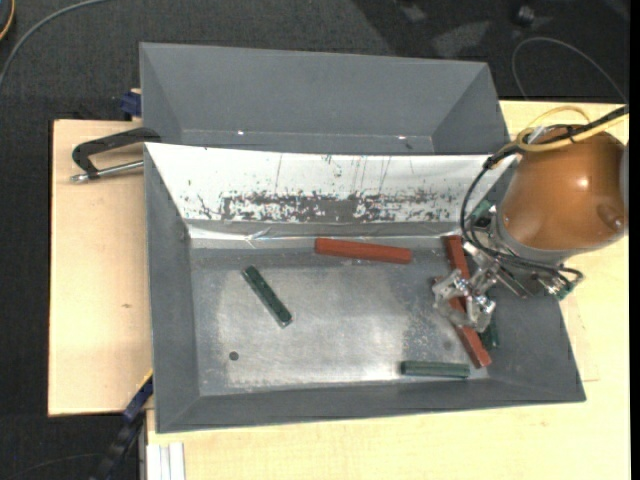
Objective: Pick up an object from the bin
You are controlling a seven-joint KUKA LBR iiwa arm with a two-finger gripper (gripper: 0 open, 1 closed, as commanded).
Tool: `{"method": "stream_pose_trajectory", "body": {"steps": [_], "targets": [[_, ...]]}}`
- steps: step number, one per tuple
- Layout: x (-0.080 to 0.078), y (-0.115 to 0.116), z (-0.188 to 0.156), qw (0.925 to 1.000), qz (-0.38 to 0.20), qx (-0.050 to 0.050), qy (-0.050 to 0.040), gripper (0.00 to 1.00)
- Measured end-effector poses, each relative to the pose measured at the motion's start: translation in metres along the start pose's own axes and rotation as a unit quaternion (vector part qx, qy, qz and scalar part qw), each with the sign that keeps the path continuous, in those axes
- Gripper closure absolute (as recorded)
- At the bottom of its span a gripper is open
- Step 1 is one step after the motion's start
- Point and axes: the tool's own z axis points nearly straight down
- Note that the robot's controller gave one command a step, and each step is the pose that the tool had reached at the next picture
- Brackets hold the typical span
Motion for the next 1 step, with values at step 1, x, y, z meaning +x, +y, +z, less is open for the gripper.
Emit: {"method": "stream_pose_trajectory", "body": {"steps": [1], "targets": [[-0.0063, 0.0025, -0.0450, 0.9930, 0.118, 0.001, 0.0008, 1.00]]}}
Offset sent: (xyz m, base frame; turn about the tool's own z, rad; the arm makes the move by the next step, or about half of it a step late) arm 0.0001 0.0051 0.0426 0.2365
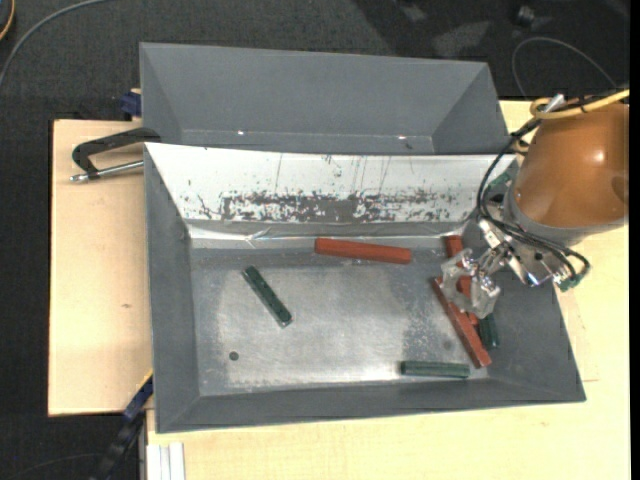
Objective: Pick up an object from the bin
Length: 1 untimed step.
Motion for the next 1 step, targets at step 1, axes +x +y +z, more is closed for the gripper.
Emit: {"method": "stream_pose_trajectory", "body": {"steps": [1], "targets": [[0.0009, 0.0002, 0.0014, 1.0000, 0.001, -0.001, 0.0015, 0.00]]}}
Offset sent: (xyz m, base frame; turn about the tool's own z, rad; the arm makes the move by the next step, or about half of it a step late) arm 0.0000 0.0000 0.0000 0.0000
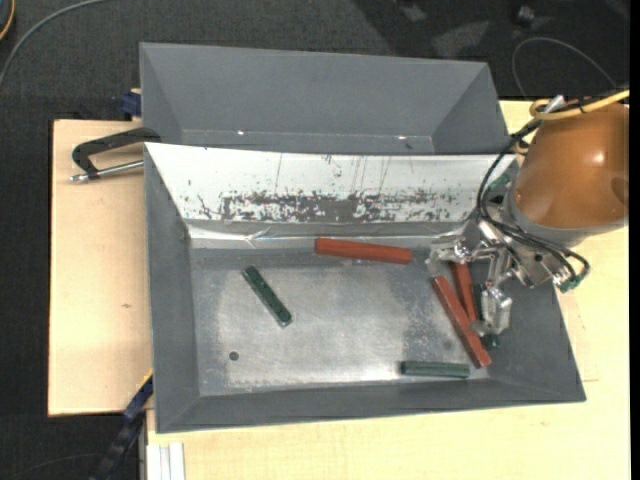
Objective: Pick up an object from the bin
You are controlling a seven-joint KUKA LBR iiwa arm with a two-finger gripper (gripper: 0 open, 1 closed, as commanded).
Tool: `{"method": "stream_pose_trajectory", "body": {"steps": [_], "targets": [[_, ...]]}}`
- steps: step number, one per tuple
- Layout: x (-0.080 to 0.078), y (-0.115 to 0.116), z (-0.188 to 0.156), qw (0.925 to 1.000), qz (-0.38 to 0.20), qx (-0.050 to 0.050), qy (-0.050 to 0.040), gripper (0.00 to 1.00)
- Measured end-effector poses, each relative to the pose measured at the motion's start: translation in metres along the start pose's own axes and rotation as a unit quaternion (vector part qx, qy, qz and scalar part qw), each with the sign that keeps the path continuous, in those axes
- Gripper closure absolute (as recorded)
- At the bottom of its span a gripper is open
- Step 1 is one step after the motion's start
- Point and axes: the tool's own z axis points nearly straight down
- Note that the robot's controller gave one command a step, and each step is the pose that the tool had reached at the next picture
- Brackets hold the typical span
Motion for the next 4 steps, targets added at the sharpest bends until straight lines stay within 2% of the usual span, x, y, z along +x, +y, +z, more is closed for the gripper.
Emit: {"method": "stream_pose_trajectory", "body": {"steps": [1, 2, 3, 4], "targets": [[0.010, -0.035, 0.074, 0.9640, -0.266, -0.003, 0.0027, 0.00], [-0.011, -0.051, 0.093, 0.9568, -0.291, -0.007, -0.0046, 0.00], [-0.010, -0.054, 0.091, 0.9565, -0.292, -0.003, -0.0045, 1.00], [-0.038, 0.005, 0.018, 0.9711, -0.239, 0.001, -0.0032, 1.00]]}}
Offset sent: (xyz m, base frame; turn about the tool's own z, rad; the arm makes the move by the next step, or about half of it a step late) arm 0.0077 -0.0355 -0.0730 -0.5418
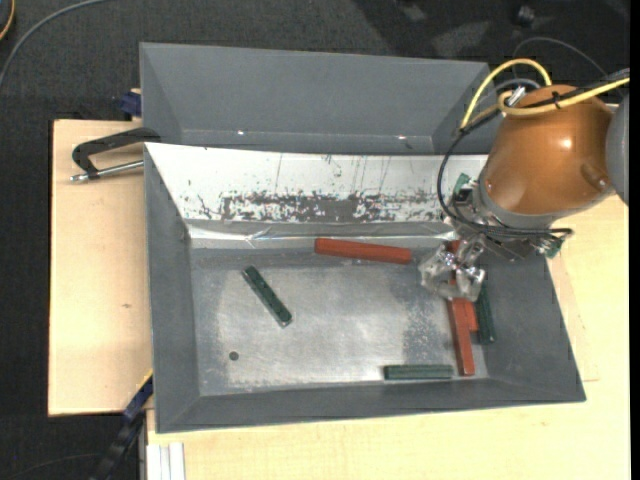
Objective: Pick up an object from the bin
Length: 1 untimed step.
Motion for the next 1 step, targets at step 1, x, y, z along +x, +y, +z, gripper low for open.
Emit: {"method": "stream_pose_trajectory", "body": {"steps": [1], "targets": [[-0.0022, 0.0080, -0.0376, 0.9986, 0.053, 0.000, 0.0016, 1.00]]}}
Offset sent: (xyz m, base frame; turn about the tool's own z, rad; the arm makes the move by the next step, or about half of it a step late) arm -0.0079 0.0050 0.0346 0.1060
